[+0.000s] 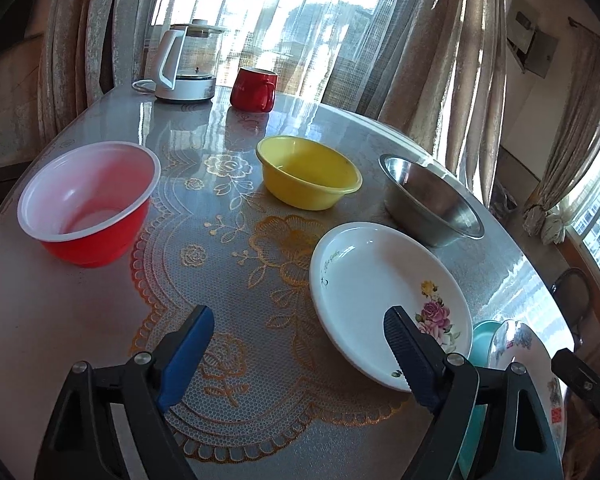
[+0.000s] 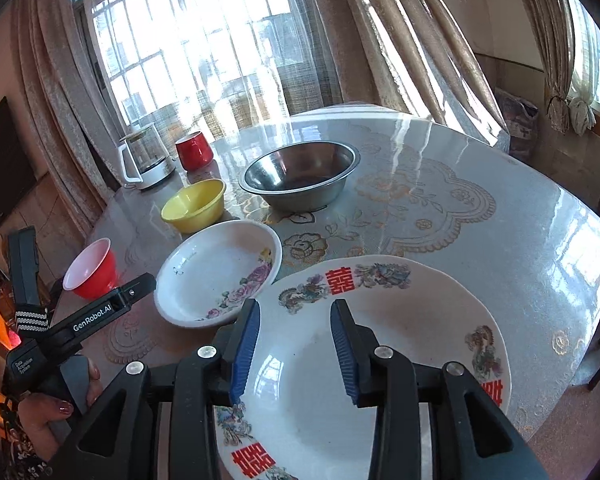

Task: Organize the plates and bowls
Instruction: 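Move the right tool to the rim of the white floral plate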

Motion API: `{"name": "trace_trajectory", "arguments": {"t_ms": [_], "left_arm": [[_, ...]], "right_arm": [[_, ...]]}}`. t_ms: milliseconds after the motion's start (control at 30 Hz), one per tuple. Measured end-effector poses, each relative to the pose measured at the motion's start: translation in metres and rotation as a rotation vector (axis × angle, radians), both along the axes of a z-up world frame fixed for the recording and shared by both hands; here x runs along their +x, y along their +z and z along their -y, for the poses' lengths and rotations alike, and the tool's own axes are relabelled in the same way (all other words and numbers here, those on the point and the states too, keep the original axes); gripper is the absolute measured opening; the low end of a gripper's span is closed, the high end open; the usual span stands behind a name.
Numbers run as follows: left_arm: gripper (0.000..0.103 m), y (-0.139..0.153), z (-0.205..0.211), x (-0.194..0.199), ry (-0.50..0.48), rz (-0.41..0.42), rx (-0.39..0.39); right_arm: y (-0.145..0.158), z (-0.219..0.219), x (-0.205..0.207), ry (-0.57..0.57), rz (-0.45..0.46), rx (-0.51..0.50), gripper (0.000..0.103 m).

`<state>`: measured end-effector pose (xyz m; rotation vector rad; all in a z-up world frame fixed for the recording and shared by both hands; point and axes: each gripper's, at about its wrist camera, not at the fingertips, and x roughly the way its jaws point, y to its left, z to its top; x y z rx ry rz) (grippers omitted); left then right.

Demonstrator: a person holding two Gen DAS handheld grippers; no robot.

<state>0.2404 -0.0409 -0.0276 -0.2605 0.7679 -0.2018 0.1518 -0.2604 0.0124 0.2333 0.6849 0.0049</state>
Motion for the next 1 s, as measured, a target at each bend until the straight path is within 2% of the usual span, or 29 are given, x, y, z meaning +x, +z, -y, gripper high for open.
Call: {"name": "trace_trajectory", "arguments": {"t_ms": [267, 500, 700, 867, 1000], "left_arm": [[0.087, 0.0, -0.006, 0.006, -0.016, -0.001, -0.02], [0.086, -0.005, -0.01, 0.014, -0.043, -0.029, -0.078], [0.086, -0.009, -0.004, 0.017, -0.066, -0.035, -0.057], [0.086, -0.015, -0.002, 0.022, -0.084, -0.069, -0.073], [0.084, -0.015, -0.001, 0.024, -0.1, -0.066, -0.07]], "right_arm": [[0.003, -0.012, 0.034, 0.017, -0.043, -0.015, 0.037], [-0.003, -0.014, 0.065, 0.028, -0.103, -0.025, 0.038], [-0.008, -0.018, 0.093, 0.039, -0.139, -0.06, 0.038], [-0.017, -0.017, 0.11, 0.039, -0.189, -0.048, 0.038], [-0.025, -0.019, 0.126, 0.048, -0.239, -0.077, 0.038]]}}
